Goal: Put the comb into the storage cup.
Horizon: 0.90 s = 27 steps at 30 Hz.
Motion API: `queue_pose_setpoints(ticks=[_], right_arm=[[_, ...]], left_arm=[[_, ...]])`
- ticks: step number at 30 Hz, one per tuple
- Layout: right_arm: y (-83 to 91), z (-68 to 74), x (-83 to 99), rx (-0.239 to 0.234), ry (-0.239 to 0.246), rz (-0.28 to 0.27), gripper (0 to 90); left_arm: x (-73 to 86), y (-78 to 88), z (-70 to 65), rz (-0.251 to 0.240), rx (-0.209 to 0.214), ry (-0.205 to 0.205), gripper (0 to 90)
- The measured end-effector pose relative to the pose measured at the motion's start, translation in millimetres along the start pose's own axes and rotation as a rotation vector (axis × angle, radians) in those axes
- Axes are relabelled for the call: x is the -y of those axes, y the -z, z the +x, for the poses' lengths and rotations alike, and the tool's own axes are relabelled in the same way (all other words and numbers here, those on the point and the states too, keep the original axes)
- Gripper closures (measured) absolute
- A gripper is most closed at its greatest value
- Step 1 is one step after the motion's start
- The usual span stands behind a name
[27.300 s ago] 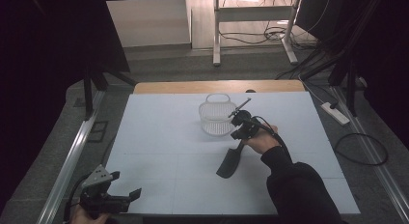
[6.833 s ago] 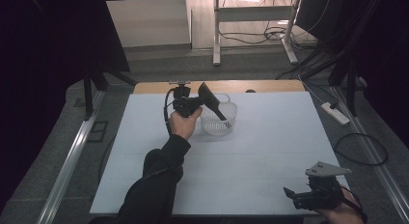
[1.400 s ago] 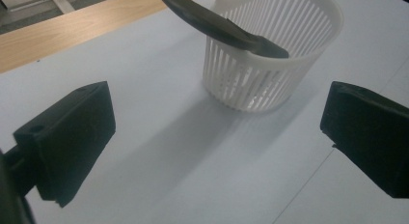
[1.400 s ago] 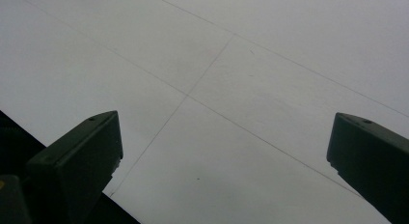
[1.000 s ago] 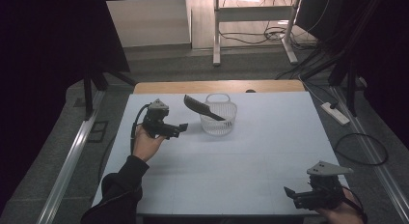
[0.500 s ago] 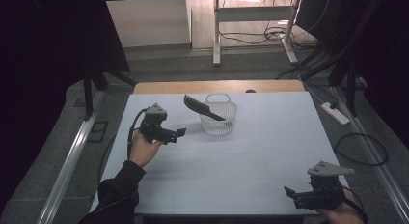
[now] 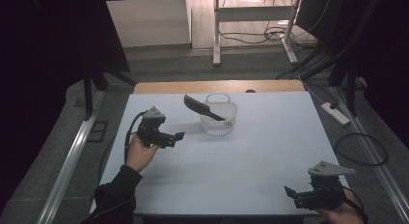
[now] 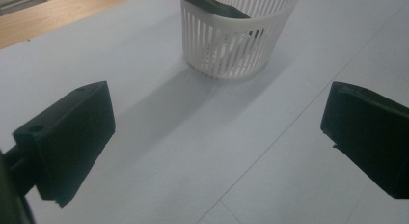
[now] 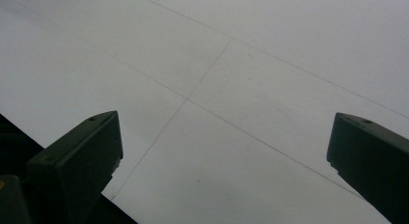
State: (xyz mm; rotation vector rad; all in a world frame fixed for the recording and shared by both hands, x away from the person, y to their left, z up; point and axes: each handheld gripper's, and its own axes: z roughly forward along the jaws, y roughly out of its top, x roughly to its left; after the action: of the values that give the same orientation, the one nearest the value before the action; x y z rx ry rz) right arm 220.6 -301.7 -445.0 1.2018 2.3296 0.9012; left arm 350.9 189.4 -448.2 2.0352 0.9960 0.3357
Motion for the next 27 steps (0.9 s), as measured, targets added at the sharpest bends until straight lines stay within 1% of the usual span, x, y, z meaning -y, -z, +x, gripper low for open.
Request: queue_pose_setpoints(ticks=[6, 13, 20, 27], right_arm=[[-0.3, 0.2, -0.1, -0.001, 0.002, 0.000, 0.0], [-0.4, 0.5, -0.2, -0.001, 0.003, 0.002, 0.0], [-0.6, 0.6, -0.3, -0.001, 0.004, 0.004, 0.0], [-0.7, 0.7, -0.4, -0.001, 0.003, 0.004, 0.0]], left_arm=[[4.3, 5.7, -3.2, 0.001, 0.006, 0.002, 0.0], [10.0, 13.9, -6.1, -0.019, 0.015, 0.028, 0.0], [15.4, 21.3, -9.9, -0.024, 0.020, 0.031, 0.0], [21.7, 27.9, -15.9, -0.024, 0.016, 0.018, 0.0]])
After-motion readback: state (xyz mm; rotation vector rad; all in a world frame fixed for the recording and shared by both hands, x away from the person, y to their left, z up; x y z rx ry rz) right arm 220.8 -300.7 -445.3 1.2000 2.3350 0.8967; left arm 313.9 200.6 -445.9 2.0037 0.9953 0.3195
